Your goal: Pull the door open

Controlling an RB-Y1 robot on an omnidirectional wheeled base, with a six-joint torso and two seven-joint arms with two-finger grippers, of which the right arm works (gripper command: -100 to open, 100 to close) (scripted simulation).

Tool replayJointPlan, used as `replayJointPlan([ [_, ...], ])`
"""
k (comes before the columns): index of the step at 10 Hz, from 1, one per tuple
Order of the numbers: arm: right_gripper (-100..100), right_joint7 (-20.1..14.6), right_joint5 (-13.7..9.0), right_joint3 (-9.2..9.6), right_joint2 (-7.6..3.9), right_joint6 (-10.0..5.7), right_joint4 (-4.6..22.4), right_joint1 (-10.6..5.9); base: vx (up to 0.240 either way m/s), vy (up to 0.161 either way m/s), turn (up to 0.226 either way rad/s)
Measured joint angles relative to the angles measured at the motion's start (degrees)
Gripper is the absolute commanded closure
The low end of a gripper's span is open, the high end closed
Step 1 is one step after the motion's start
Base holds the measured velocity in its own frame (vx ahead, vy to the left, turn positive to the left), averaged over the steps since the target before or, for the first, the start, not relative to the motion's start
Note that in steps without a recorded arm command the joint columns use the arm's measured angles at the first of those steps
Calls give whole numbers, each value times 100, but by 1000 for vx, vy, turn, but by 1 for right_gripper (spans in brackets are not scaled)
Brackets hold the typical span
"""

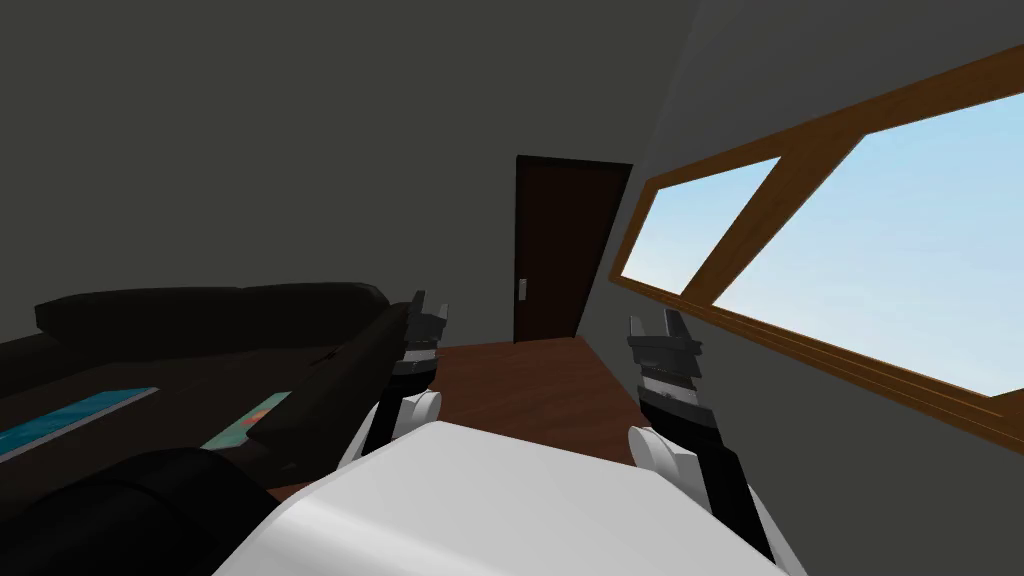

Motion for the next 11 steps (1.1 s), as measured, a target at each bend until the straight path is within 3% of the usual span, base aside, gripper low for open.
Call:
replayJointPlan([
  [11,-100,-1022,-789,-3,-178,62,1317,-614,108,-3,114],
])
